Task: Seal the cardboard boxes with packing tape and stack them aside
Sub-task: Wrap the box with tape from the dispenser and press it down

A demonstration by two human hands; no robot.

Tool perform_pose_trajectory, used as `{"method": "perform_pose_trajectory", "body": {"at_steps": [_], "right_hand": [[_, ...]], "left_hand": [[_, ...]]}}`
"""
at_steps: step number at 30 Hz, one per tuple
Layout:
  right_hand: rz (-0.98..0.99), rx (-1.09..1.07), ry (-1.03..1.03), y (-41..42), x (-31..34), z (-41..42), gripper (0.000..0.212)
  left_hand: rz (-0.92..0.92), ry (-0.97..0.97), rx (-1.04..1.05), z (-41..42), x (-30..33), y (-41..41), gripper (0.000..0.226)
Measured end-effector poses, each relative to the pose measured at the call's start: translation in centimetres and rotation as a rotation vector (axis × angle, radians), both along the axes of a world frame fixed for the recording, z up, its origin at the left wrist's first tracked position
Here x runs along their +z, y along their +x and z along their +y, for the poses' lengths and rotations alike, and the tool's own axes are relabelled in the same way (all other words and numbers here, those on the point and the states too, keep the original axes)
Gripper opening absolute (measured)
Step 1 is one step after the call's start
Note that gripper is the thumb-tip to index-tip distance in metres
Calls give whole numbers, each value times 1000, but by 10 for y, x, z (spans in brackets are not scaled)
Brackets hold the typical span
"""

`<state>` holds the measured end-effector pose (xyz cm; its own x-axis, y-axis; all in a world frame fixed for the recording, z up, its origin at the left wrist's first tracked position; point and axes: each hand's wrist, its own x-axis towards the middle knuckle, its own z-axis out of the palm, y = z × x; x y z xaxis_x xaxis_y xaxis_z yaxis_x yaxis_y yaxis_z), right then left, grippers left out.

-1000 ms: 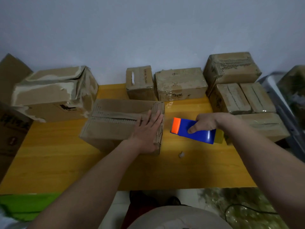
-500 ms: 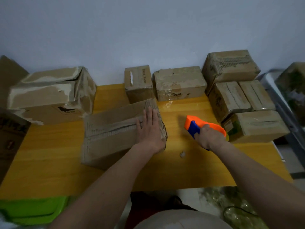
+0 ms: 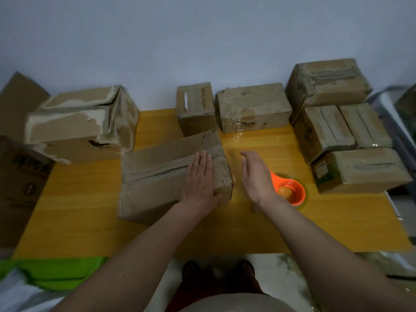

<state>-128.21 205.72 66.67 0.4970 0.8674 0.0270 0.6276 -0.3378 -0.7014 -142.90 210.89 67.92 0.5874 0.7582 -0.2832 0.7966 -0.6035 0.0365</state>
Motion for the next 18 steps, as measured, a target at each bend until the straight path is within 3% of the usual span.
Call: {"method": "perform_pose_trajectory", "body": {"at_steps": [3, 8, 14, 16, 18], "right_hand": [[148, 142, -7, -32, 11, 24, 37], [317, 97, -153, -40, 5, 46, 31], [549, 67, -459, -34, 4, 55, 67], [383, 2, -446, -38, 9, 53, 66], [10, 29, -220, -51, 11, 48, 53]], "left_hand": [[11, -22, -71, 6, 0, -9, 105], [-20, -118, -158, 22, 3, -25, 112], [-39, -141, -204, 30, 0, -34, 122], [-52, -147, -221, 34, -1, -41, 122], [-69, -156, -213, 38, -2, -46, 124]]}}
